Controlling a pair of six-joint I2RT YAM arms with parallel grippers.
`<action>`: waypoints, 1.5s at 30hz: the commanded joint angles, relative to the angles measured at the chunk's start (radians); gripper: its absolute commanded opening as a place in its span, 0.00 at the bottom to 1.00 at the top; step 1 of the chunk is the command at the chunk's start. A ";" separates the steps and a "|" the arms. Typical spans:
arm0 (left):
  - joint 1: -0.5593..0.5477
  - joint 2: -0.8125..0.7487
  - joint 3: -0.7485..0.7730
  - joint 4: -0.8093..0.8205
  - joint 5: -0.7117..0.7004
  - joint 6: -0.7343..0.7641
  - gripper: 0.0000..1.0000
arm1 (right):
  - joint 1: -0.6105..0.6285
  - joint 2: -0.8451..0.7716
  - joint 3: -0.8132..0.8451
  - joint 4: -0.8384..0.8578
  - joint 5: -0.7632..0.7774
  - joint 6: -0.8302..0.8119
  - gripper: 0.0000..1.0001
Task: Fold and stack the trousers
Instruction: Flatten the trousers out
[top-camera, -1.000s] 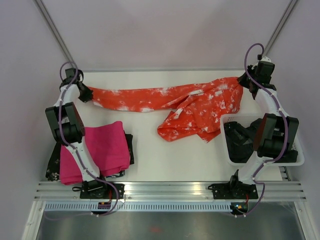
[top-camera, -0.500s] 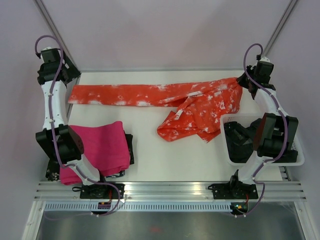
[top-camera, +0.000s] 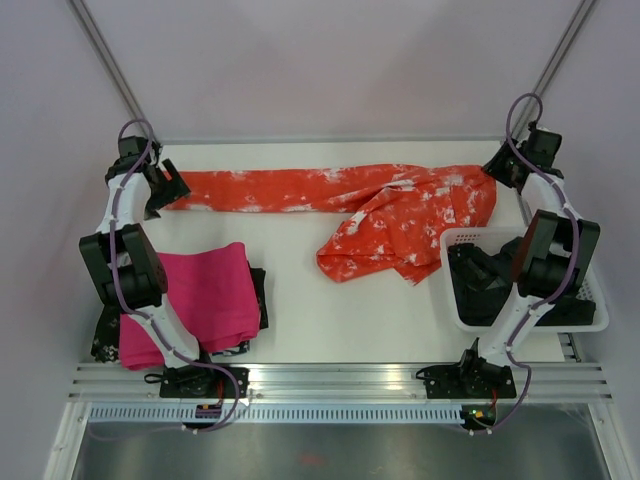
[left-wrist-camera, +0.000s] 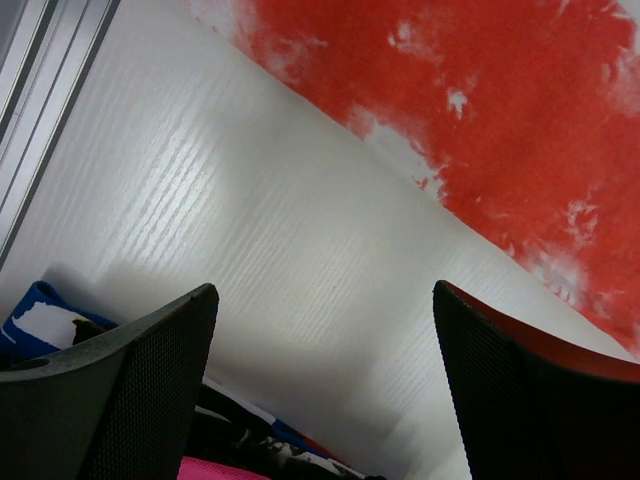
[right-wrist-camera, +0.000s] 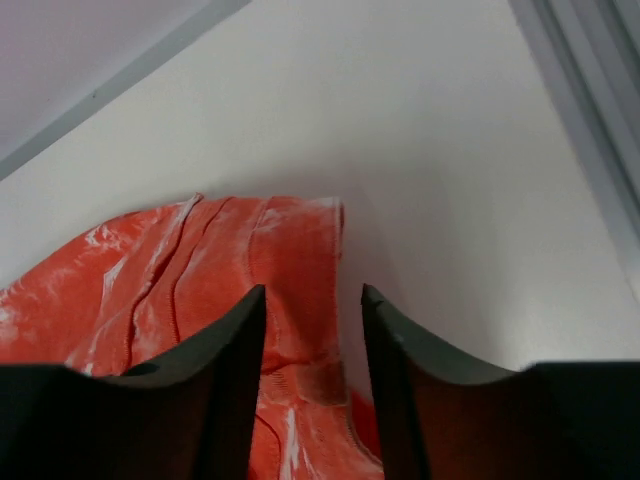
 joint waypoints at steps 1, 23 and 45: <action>-0.012 -0.030 0.007 0.064 0.061 -0.025 0.93 | -0.034 0.023 0.095 -0.012 -0.164 -0.006 0.54; -0.051 0.014 0.090 0.012 0.131 0.030 0.96 | 0.124 0.257 0.342 -0.162 0.098 -0.172 0.98; -0.140 0.210 0.208 -0.023 0.049 -0.117 0.96 | 0.181 0.420 0.459 -0.268 -0.012 -0.099 0.00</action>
